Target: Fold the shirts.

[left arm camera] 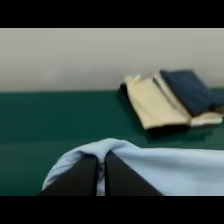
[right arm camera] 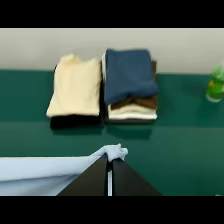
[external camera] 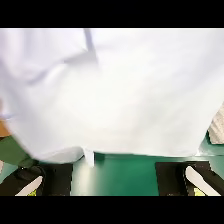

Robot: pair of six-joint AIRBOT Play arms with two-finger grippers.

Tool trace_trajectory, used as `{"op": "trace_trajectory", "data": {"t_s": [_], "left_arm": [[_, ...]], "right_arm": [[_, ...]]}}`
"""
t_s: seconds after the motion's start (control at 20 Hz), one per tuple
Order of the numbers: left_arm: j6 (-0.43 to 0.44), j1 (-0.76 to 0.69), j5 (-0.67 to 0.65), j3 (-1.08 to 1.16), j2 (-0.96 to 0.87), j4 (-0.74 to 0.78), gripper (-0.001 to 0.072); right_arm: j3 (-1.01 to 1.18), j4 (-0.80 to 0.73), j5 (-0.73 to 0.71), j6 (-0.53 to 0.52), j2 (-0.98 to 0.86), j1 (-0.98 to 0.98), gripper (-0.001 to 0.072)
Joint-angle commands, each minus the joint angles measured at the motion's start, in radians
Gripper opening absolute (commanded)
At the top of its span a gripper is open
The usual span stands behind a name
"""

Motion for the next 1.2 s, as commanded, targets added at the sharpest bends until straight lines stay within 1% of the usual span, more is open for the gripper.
{"op": "trace_trajectory", "data": {"t_s": [0.0, 0.1, 0.2, 0.3, 0.45, 0.55, 0.65, 0.75, 0.85, 0.9, 1.05, 1.15], "left_arm": [[0.027, 0.000, -0.131, -0.117, -0.172, -0.017, 0.0026], [0.031, 0.001, -0.088, -0.207, -0.288, -0.008, 0.0027], [0.031, 0.020, 0.003, -0.259, -0.412, 0.003, 0.0026], [0.031, 0.064, 0.092, -0.261, -0.533, -0.012, 0.0026], [0.043, 0.122, 0.195, -0.260, -0.642, -0.061, 0.0026], [0.098, 0.140, 0.222, -0.260, -0.654, -0.108, 0.0026], [0.172, 0.144, 0.181, -0.231, -0.653, -0.137, 0.0026], [0.235, 0.144, 0.052, -0.192, -0.653, -0.139, 0.0026], [0.257, 0.144, -0.074, -0.192, -0.653, -0.138, 0.0026], [0.266, 0.144, -0.113, -0.208, -0.653, -0.140, 0.0026], [0.263, 0.144, -0.117, -0.300, -0.653, -0.153, 0.0027], [0.263, 0.144, -0.078, -0.380, -0.653, -0.183, 0.0027]], "right_arm": [[-0.137, 0.003, 0.025, 0.002, -0.127, 0.078, 0.0018], [-0.224, 0.000, 0.008, 0.000, -0.226, 0.108, 0.0018], [-0.298, -0.053, -0.050, 0.000, -0.325, 0.143, 0.0018], [-0.330, -0.088, -0.092, -0.007, -0.421, 0.160, 0.0018], [-0.266, -0.091, -0.126, -0.007, -0.571, 0.165, 0.0018], [-0.177, -0.092, -0.105, -0.007, -0.638, 0.165, 0.0018], [-0.094, -0.093, -0.056, -0.008, -0.668, 0.149, 0.0018], [-0.066, -0.097, -0.015, -0.023, -0.656, 0.132, 0.0018], [-0.097, -0.116, 0.017, -0.025, -0.626, 0.104, 0.0018], [-0.141, -0.126, 0.015, -0.026, -0.606, 0.093, 0.0018], [-0.312, -0.125, -0.024, -0.025, -0.551, 0.073, 0.0018], [-0.422, -0.124, -0.061, -0.025, -0.527, 0.074, 0.0018]]}}
